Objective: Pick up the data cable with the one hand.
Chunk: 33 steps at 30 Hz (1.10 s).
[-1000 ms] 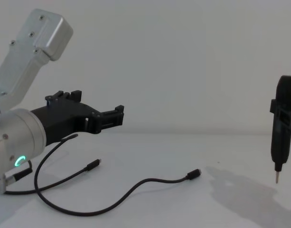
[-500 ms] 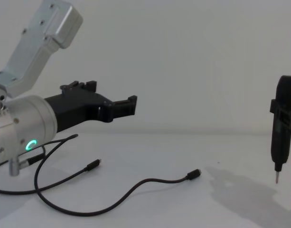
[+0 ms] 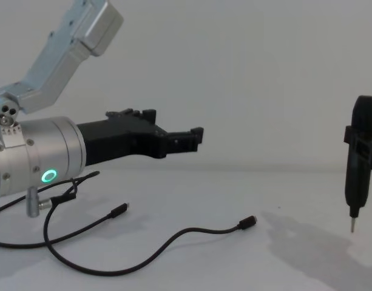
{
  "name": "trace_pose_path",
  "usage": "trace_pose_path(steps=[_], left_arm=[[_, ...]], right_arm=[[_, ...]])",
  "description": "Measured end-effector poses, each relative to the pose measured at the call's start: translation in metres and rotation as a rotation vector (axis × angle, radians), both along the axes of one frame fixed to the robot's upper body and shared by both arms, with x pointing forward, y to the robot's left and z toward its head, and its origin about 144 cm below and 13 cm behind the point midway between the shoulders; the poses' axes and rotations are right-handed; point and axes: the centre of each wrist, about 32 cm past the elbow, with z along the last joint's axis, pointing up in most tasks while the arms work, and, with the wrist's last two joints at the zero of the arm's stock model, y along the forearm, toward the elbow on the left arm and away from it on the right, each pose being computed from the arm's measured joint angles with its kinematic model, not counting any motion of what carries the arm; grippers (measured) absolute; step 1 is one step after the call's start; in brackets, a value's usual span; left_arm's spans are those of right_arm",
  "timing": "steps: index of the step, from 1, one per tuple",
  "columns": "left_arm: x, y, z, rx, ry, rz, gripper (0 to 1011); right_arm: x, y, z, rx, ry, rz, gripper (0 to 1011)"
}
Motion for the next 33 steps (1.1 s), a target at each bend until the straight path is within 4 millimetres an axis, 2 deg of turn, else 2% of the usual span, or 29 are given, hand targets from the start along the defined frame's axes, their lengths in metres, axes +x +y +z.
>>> trace_pose_path(steps=[16,33], left_arm=[[-0.001,0.011,-0.002,0.033,0.191,-0.181,1001],[-0.005,0.013,-0.001,0.088,0.264,-0.232,1001]], right_arm=[[0.022,0.012,0.008,0.013,-0.072,0.058,274],[0.044,0.019,0.014,0.006,-0.096,0.12,275]])
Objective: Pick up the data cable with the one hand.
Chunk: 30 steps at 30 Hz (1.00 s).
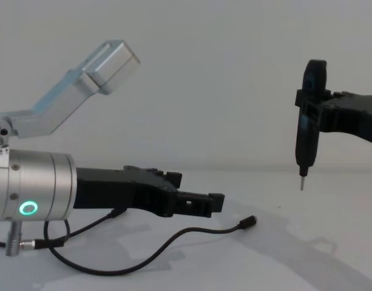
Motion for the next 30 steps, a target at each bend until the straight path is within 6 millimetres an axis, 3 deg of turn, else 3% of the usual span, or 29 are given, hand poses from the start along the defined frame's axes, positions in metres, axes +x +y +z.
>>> trace_pose_path(steps=[30], left_arm=[[0.018,-0.014,0.009,0.168,0.074,-0.026,1001]], right_arm=[[0.022,0.001,-0.006,0.016,-0.01,0.075,275]])
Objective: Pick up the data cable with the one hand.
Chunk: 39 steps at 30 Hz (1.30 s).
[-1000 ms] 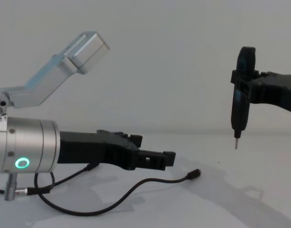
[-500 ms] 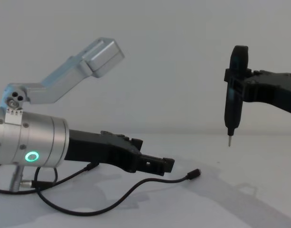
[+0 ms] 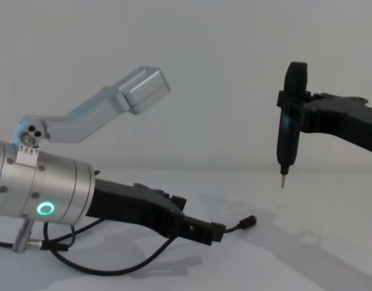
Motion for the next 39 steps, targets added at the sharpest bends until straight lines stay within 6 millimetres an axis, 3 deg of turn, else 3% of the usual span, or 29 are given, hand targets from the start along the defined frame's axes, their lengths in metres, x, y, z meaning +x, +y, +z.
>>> trace_pose_path(steps=[12,17,26,36,39], left_arm=[[-0.006,0.001,-0.006,0.033,0.042,0.005,1001],[-0.007,0.001,-0.007,0.041,0.051,0.007,909],[-0.009,0.002,-0.009,0.047,0.059,0.009,660],[-0.009,0.002,-0.009,0.051,0.064,0.01,295],[-0.009,0.002,-0.01,0.052,0.064,0.01,238]], right_arm=[[0.008,0.005,-0.003,0.0,0.005,0.026,275],[0.012,0.006,-0.004,-0.003,0.005,0.031,274],[0.018,0.006,-0.006,-0.009,0.011,0.035,275],[0.028,0.007,-0.018,-0.033,0.043,0.047,274],[0.03,0.008,-0.02,-0.039,0.05,0.052,275]])
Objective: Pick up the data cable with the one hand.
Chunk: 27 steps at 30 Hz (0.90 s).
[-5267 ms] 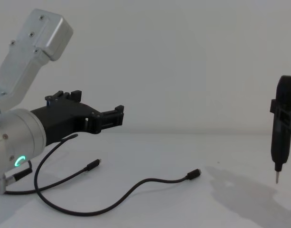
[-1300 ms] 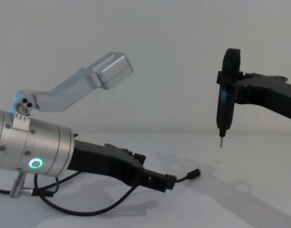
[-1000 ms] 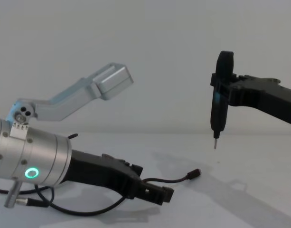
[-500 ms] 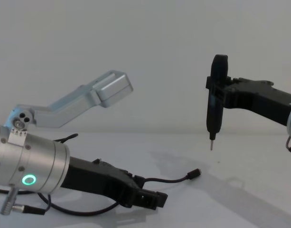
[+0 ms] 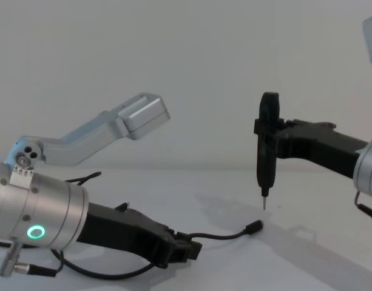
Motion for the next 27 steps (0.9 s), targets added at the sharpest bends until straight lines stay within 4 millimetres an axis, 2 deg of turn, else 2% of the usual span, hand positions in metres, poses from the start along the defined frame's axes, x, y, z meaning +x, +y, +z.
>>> trace_pose_path(steps=[5,7,27], left_arm=[[-0.0002,-0.0001,-0.0002,0.001,0.001,0.0,74],[-0.0003,-0.0001,-0.0002,0.001,0.001,0.0,46],[-0.0005,0.0002,-0.0004,0.003,0.003,0.001,42]], right_arm=[[0.0035,0.0029,-0.0046,-0.01,0.013,0.011,274],[0.0043,0.0038,-0.0057,-0.013,0.016,0.014,275],[0.0089,0.0049,-0.0102,-0.016,0.016,0.024,275]])
